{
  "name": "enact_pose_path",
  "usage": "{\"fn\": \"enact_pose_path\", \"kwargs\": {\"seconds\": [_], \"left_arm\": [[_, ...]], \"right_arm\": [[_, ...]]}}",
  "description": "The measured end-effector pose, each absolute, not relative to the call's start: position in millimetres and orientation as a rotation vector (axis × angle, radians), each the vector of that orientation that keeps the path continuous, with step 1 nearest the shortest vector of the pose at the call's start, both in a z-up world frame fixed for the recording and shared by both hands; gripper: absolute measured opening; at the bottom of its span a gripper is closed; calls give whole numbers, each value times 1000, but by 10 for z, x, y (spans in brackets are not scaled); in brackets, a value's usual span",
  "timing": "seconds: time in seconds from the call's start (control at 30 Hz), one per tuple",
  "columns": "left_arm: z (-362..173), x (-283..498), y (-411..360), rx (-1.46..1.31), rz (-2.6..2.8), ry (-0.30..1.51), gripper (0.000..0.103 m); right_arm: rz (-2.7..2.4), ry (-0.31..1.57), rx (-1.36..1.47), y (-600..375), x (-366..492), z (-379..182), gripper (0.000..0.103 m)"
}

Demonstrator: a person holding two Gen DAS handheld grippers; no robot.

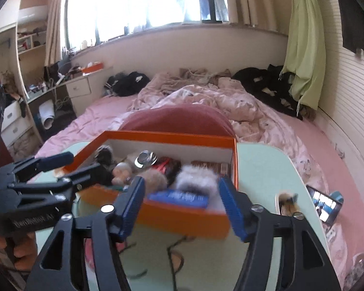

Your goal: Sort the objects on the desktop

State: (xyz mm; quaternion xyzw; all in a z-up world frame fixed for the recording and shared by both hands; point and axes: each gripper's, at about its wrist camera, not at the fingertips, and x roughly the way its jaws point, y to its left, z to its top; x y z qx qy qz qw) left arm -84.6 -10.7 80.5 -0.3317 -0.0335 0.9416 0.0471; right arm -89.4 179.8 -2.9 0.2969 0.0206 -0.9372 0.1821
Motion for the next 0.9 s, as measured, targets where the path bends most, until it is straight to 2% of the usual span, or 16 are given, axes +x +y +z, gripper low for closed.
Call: {"fn": "enact_pose_path", "kwargs": {"seconds": [0.13,0.4,0.47,0.53,0.6,0.77,0.83,0.9], "left_arm": [[716,-543,-72,-1057,2848,-46,79],[198,-394,-29,-1269,2788,-73,79],[158,-427,-15,-1302,2774,-70,79],[133,-432,20,-1326,2779,-42,79],[108,-414,57,-1325,2790,-1,86],[67,-421,43,-1324,2794,-11,93],[77,-420,45,-1324,2797,-13,103],[63,-430,44,-1323,2796,-18,103]], "right_arm": [[-2604,99,947,1850,-658,-217,71],[-2545,115,1084,1979,-456,-597,72],[-2564,149,1068,1976,-412,-621,80],[-2573,197,1053,1945,-374,-670,93],[-2573,205,1024,1926,-326,-731,103],[-2591,199,1000,1953,-293,-763,103],[-2597,195,990,1960,-294,-771,103],[-2600,194,985,1966,-294,-771,103]]}}
